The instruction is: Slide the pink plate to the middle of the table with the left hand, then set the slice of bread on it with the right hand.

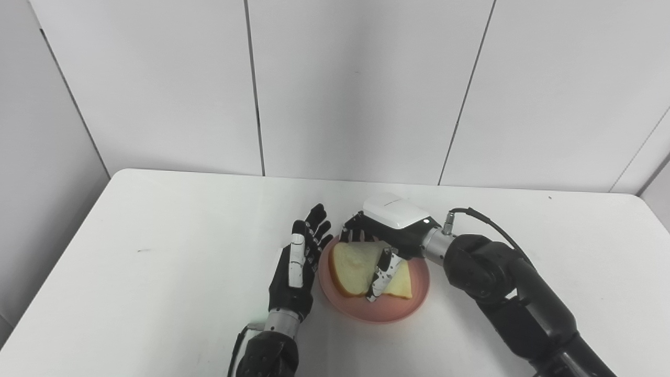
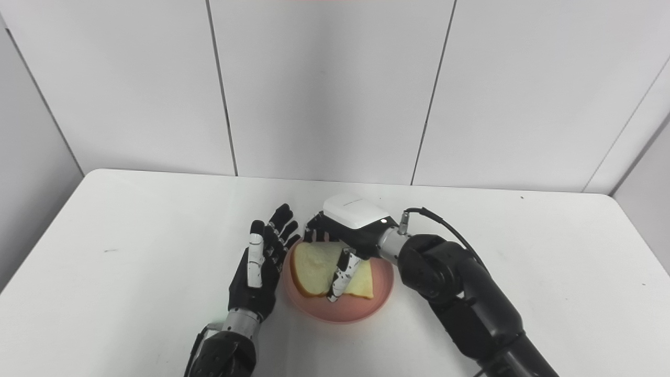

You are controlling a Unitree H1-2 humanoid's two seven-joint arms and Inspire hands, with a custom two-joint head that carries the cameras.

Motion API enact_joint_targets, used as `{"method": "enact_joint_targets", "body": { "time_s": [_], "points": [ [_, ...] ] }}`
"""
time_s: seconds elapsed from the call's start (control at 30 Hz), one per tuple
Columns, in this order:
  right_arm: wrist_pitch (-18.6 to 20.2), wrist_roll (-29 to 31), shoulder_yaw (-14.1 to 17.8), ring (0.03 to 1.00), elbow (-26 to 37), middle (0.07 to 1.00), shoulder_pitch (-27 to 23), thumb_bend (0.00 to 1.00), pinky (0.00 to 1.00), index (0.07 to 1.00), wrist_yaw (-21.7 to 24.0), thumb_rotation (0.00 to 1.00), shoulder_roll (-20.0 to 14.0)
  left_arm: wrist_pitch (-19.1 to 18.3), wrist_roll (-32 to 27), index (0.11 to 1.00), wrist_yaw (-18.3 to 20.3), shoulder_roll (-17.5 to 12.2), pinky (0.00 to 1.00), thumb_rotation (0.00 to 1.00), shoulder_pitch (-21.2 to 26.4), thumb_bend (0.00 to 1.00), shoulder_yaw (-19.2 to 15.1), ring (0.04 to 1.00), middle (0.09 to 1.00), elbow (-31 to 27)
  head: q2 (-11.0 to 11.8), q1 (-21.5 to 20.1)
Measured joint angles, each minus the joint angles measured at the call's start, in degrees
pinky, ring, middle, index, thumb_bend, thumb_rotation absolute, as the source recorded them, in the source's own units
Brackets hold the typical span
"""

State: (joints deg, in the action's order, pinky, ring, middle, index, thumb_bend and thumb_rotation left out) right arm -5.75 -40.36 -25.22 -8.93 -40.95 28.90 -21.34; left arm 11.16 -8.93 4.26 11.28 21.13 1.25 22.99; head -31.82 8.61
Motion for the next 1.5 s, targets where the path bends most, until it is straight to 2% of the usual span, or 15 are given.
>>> {"method": "enact_joint_targets", "body": {
  "time_s": [0.13,0.33,0.37,0.4,0.57,0.6,0.63,0.7,0.9,1.07,1.27,1.33,1.5],
  "points": [
    [0.3,-2.7,-1.1,0.406,-0.1,0.509,0.0,0.52,0.29,0.504,1.0,0.00,-0.4,0.1,0.0,0.880,0.0,0.0,0.92,1.00,0.0,0.71,0.0,0.955,0.958,0.0,0.1,-0.3],
    [0.2,-4.7,-1.4,0.452,-0.5,0.530,0.0,0.52,0.41,0.478,0.8,0.00,-0.3,0.1,0.0,0.879,0.0,0.0,0.93,1.00,0.0,0.72,0.0,0.958,0.959,0.0,0.2,-1.1],
    [0.2,-5.1,-1.5,0.547,-0.6,0.560,0.0,0.52,0.46,0.479,0.5,0.03,-0.3,0.1,-0.1,0.880,0.0,0.0,0.93,1.00,0.0,0.71,0.0,0.961,0.960,0.0,0.2,-1.1],
    [0.2,-5.8,-1.5,0.618,-0.7,0.653,0.0,0.52,0.51,0.490,-0.1,0.10,-0.3,0.1,-0.1,0.884,0.0,0.0,0.94,1.00,0.0,0.71,0.0,0.967,0.965,0.0,0.2,-1.1],
    [0.0,-8.0,-1.9,0.704,-1.5,0.745,0.0,0.52,0.60,0.496,-1.7,0.14,-0.7,0.0,-0.3,0.884,0.1,0.0,0.94,1.00,0.0,0.71,0.0,0.969,0.971,0.0,0.4,-1.7],
    [0.0,-8.2,-1.9,0.726,-1.6,0.767,0.0,0.68,0.64,0.627,-1.9,0.13,-0.7,-0.1,-0.4,0.883,0.2,0.0,0.94,1.00,0.0,0.70,0.0,0.967,0.970,0.0,0.4,-1.7],
    [0.0,-8.3,-1.9,0.743,-1.6,0.784,0.0,0.74,0.66,0.689,-1.9,0.14,-0.9,-0.1,-0.6,0.882,0.2,0.0,0.94,1.00,0.0,0.70,0.0,0.967,0.970,-0.1,0.4,-1.8],
    [0.0,-8.6,-2.0,0.768,-1.6,0.811,0.0,0.78,0.70,0.745,-1.9,0.18,-1.2,-0.3,-0.7,0.882,0.2,0.0,0.94,1.00,-0.1,0.69,0.0,0.968,0.972,-0.3,0.4,-1.8],
    [-0.1,-9.6,-2.1,0.820,-1.5,0.859,0.3,0.81,0.76,0.807,-2.5,0.25,-2.0,-0.4,-1.3,0.884,0.2,0.0,0.94,1.00,-0.2,0.69,0.0,0.966,0.969,-0.5,0.5,-1.9],
    [-0.1,-9.2,-2.0,0.862,-0.2,0.865,0.9,0.84,0.82,0.847,-2.4,0.24,-2.4,-0.3,-1.4,0.889,0.4,0.0,0.94,0.99,-0.3,0.68,0.0,0.966,0.971,-0.5,0.5,-2.1],
    [0.0,-6.8,-1.3,0.923,3.0,0.919,2.2,0.86,0.91,0.901,1.0,0.26,-3.4,-0.4,-1.4,0.900,0.6,0.0,0.94,1.00,-0.3,0.66,0.0,0.968,0.969,-0.6,0.5,-2.5],
    [0.2,-5.5,-0.4,0.935,5.0,0.933,2.8,0.87,0.93,0.915,2.6,0.25,-4.1,-0.4,-1.4,0.903,0.5,-0.1,0.94,1.00,-0.3,0.66,0.0,0.970,0.970,-0.6,0.5,-2.6],
    [1.7,-0.1,4.8,0.965,9.1,0.974,5.4,0.87,0.96,0.958,4.1,0.25,-4.7,-0.4,-1.3,0.904,0.5,-0.1,0.95,1.00,-0.5,0.64,0.0,0.970,0.968,-0.8,0.6,-2.6]
  ]
}}
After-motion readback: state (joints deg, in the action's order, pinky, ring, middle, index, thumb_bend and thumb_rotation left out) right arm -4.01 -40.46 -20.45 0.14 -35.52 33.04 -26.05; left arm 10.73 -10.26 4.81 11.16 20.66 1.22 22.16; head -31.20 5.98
